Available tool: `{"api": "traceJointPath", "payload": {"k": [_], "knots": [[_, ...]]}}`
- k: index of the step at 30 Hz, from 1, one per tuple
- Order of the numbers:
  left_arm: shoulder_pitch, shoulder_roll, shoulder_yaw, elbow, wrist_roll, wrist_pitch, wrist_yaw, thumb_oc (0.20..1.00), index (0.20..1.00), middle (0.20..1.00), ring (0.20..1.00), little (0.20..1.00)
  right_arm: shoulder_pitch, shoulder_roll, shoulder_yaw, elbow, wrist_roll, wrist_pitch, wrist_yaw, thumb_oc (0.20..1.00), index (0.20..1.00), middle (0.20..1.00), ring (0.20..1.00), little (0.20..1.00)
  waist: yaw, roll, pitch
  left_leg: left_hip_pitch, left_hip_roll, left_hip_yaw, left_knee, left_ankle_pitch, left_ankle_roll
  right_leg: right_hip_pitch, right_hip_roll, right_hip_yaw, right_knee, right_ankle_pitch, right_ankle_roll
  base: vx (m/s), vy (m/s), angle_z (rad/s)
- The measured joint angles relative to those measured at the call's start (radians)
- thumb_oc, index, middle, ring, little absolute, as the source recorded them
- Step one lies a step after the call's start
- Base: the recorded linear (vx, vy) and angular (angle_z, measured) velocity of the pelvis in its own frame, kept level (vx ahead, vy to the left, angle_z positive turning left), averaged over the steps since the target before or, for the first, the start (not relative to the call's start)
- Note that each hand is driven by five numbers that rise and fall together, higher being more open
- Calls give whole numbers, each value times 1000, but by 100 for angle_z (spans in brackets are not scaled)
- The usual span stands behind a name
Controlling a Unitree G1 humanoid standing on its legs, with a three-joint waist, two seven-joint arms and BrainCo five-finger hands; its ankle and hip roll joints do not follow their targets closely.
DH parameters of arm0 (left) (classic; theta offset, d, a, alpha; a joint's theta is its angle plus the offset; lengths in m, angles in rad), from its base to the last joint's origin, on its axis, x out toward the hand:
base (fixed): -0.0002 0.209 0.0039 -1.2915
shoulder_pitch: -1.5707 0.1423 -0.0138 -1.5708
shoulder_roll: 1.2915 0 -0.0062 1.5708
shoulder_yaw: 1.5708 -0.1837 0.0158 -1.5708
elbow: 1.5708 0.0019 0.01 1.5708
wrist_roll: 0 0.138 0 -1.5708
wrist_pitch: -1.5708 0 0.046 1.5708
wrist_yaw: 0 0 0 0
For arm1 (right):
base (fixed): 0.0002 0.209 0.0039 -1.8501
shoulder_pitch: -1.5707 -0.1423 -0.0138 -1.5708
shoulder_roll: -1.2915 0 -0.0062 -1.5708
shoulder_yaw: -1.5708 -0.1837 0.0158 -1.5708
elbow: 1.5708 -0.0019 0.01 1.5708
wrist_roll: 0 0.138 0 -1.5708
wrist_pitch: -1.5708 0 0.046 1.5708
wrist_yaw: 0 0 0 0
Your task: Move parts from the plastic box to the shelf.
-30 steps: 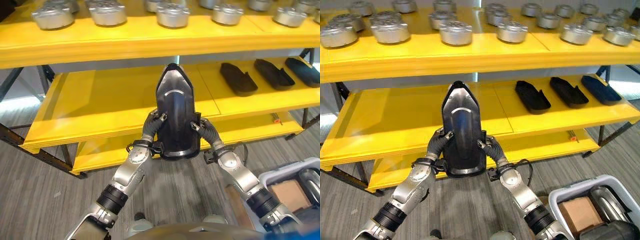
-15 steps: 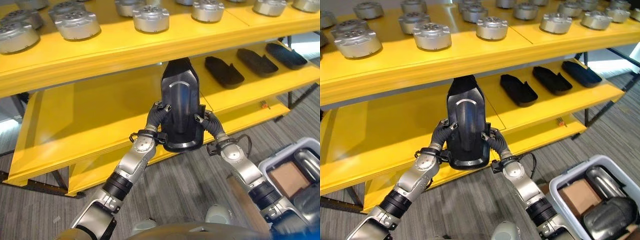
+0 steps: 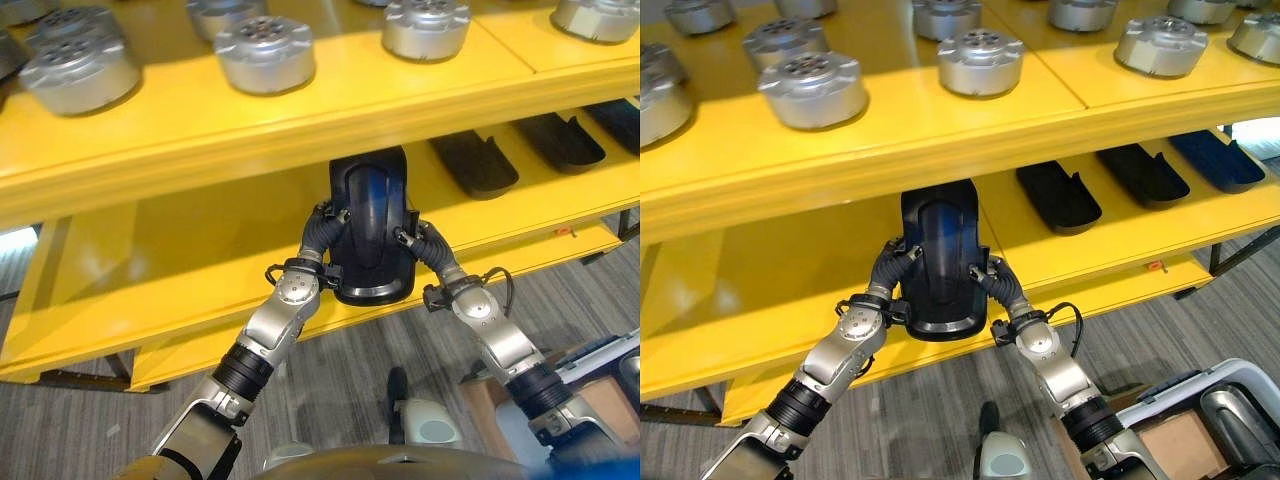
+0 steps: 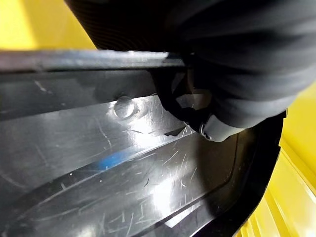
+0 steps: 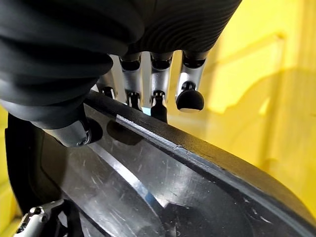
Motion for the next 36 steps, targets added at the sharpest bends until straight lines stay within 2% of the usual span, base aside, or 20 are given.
{"api": "traceJointPath", "payload": {"k": [1,5,7,8,9,10,11,12,13,14,16,17,18,20,21,23,24,28,31,36], "knots": [[-18,-1,9,-12,0,0,2,200,200,200,200,200,-35,-19,0,-8,1,9,1,200,200,200,200,200,0,18,-2,-52,-13,-2,-51,70,24,1,20,-18,-2,-11,11,-10,-152,19],[-48,-1,12,1,0,3,17,200,200,200,200,200,-65,-11,5,-4,4,30,-27,200,200,200,200,200,9,1,-4,-87,-16,12,-7,73,18,17,8,-57,1,-49,40,41,-178,39],[-71,-1,9,35,-10,3,22,200,200,200,200,200,-80,-8,9,15,4,39,-31,200,200,200,200,200,23,-13,3,-158,0,18,150,74,18,19,-20,-75,45,-85,41,34,-73,49],[-78,0,9,48,-29,3,24,200,200,200,200,200,-104,7,12,49,4,38,-31,200,200,200,200,200,34,-16,5,-209,24,3,266,74,18,32,-22,-81,56,-101,29,106,83,28],[-80,2,17,63,-29,-1,34,200,200,200,200,200,-133,30,21,92,4,38,-34,200,200,200,200,200,44,-20,9,-263,51,-41,378,80,8,37,-22,-73,66,-117,9,230,219,-1],[-75,7,24,79,-32,-1,39,200,200,200,200,200,-156,50,40,135,3,37,-35,200,200,200,200,200,61,-36,14,-290,58,-112,391,52,-6,52,-16,-53,53,-123,11,292,288,-16],[-76,14,24,84,-37,-2,39,200,200,200,200,200,-161,57,42,148,3,35,-34,200,200,200,200,200,65,-33,15,-289,54,-144,293,42,-12,68,-13,-51,41,-122,14,393,363,-30],[-75,10,23,107,-44,-15,38,200,200,200,200,200,-162,52,49,153,0,35,-28,200,200,200,200,200,70,-31,16,-266,72,-179,-31,106,-15,74,2,-40,25,-125,15,361,325,-24],[-74,8,23,113,-46,-16,36,200,200,200,200,200,-160,52,50,154,-5,39,-27,200,200,200,200,200,67,-32,23,-268,91,-174,-93,135,-11,84,7,-31,21,-125,14,305,284,-35],[-74,8,22,122,-48,-17,32,200,200,200,200,200,-157,52,51,154,-11,40,-24,200,200,200,200,200,62,-35,34,-275,105,-174,-87,154,-7,106,6,-27,19,-125,15,184,205,-36],[-72,8,17,142,-69,-24,9,200,200,200,200,200,-139,40,56,145,-17,42,-22,200,200,200,200,200,51,-33,35,-260,92,-155,-45,154,11,133,-8,-14,38,-141,33,146,167,-36],[-57,-11,13,141,-69,-28,-5,200,200,200,200,200,-111,3,67,111,-17,40,-26,200,200,200,200,200,27,6,19,-249,69,-102,-3,129,53,138,-4,-5,72,-170,67,120,120,-33],[-51,-24,10,141,-66,-30,-8,200,200,200,200,200,-96,-16,70,99,-17,33,-29,200,200,200,200,200,26,29,10,-240,56,-138,-19,201,56,132,4,10,95,-184,86,91,86,-33],[-41,-13,-5,146,-66,-30,-10,200,200,200,200,200,-63,2,73,96,-18,30,-36,200,200,200,200,200,23,-27,3,-232,2,-130,-30,189,52,122,-49,23,115,-202,114,37,30,0],[-41,-7,-10,147,-67,-30,-10,200,200,200,200,200,-61,5,73,97,-19,31,-38,200,200,200,200,200,25,-45,3,-235,-21,-131,-44,202,58,109,-70,22,121,-203,115,48,49,19],[-36,2,-18,149,-67,-30,-6,200,200,200,200,200,-55,32,72,118,-28,26,-46,200,200,200,200,200,37,-65,7,-233,-64,-120,-70,200,73,105,-101,21,118,-203,116,-8,37,21],[-36,17,-20,156,-67,-27,-5,200,200,200,200,200,-55,55,76,135,-28,25,-55,200,200,200,200,200,40,-61,10,-233,-87,-137,-80,210,87,102,-122,15,131,-206,122,-62,15,28],[-36,18,-19,152,-67,-28,10,200,200,200,200,200,-69,61,81,144,-37,24,-67,200,200,200,200,200,66,-54,14,-230,-89,-121,-79,211,100,99,-127,-16,135,-207,127,-65,17,6],[-37,15,-19,148,-67,-28,24,200,200,200,200,200,-74,61,83,145,-38,24,-67,200,200,200,200,200,67,-51,15,-229,-77,-118,-71,211,99,106,-118,-30,134,-218,141,7,-19,-10],[-33,-2,-19,149,-66,-25,42,200,200,200,200,200,-72,52,83,150,-71,12,-66,200,200,200,200,200,55,-23,33,-227,-48,-116,-54,210,98,118,-90,-30,126,-225,139,-14,-39,-5]]}}
